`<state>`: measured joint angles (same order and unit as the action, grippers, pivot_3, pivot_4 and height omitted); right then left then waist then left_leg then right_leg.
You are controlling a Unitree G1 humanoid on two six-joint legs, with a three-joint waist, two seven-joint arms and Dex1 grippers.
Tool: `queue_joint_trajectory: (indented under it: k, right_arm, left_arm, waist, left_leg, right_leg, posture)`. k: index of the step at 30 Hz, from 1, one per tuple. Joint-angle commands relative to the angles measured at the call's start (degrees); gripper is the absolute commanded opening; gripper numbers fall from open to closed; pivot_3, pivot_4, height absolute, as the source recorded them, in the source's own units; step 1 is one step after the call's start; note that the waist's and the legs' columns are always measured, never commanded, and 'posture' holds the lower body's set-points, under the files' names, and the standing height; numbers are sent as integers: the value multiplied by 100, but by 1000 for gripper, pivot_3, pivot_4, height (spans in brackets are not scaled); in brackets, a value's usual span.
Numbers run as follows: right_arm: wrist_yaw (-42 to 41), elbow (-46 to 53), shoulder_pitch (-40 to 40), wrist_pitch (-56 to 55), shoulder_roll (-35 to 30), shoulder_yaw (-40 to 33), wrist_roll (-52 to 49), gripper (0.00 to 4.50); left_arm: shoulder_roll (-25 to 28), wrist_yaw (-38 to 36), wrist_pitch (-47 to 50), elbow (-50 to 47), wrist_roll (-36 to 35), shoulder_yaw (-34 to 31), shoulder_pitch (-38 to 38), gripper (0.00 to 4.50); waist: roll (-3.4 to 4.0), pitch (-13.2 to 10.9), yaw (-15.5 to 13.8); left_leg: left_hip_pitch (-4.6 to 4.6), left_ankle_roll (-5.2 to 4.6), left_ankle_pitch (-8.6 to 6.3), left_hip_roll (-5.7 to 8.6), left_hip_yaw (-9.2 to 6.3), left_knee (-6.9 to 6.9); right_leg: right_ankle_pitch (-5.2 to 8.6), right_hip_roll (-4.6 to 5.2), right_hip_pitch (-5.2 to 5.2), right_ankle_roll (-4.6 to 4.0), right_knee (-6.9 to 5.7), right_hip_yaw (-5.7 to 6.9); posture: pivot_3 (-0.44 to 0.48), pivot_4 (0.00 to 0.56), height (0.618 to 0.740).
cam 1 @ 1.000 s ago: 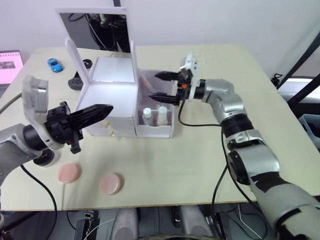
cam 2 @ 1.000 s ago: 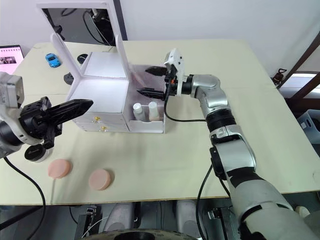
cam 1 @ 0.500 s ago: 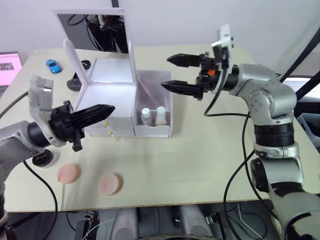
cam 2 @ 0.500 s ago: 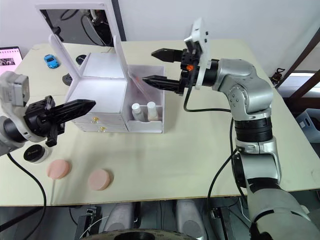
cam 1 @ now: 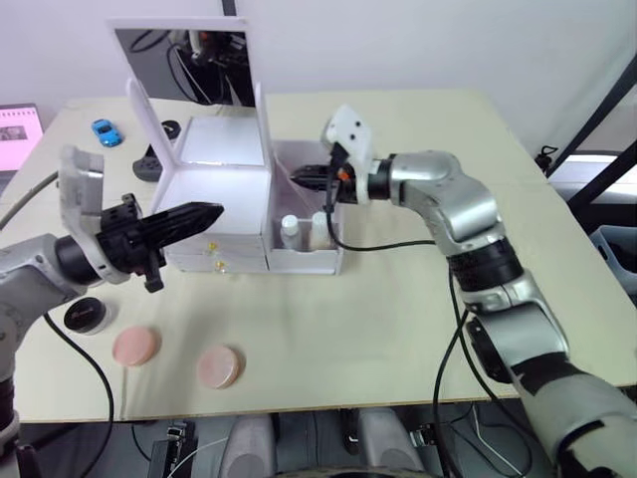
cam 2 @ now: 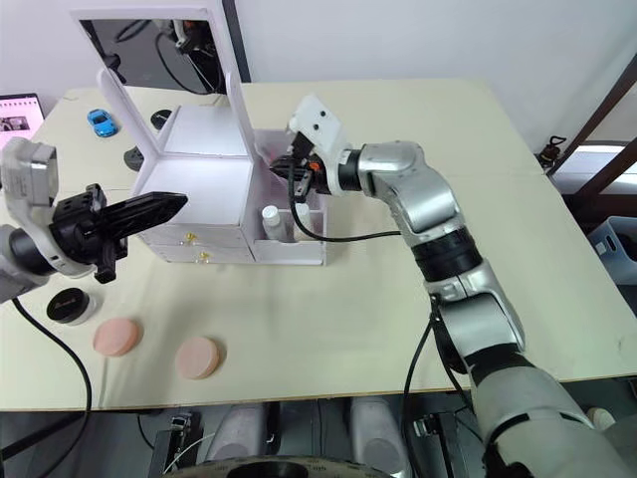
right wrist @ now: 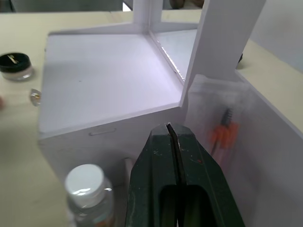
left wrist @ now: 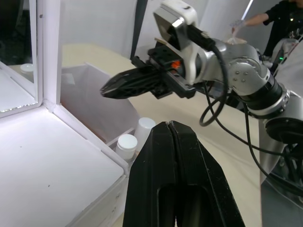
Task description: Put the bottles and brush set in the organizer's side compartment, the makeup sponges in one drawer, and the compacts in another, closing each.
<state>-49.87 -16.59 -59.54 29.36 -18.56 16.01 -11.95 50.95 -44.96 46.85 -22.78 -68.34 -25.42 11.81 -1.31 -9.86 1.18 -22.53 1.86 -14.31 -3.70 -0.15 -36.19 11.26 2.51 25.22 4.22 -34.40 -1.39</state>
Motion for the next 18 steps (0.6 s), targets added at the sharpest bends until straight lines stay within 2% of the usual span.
queue_joint_trajectory:
  k: [1, 7, 18]
  right_arm:
    - [-84, -568, -356, -470, 160, 97, 300, 23]
    - [-162, -1347, -598, -844, 252, 147, 682, 23]
    - [622, -2069, -1040, -1161, 89, -12, 1444, 23]
  left_arm:
    - [-14, -9, -87, -160, 11, -65, 67, 0]
    - [-17, 41, -79, -217, 25, -153, 14, 0]
    - [-54, 118, -100, -273, 21, -127, 1, 0]
  waist:
    - [0, 0, 0]
    - [0, 0, -8]
    - [0, 0, 2]
  left_leg:
    - [0, 0, 0, 0, 0, 0]
    - [0, 0, 0, 0, -1, -3]
    - [0, 0, 0, 0, -1, -2]
  right_leg:
    - [0, 0, 0, 0, 0, 0]
    - [0, 1, -2, -1, -1, 0]
    - [0, -1, 0, -1, -3, 0]
  posture:
    - [0, 150, 723]
    - [0, 150, 723]
    - [0, 150, 723]
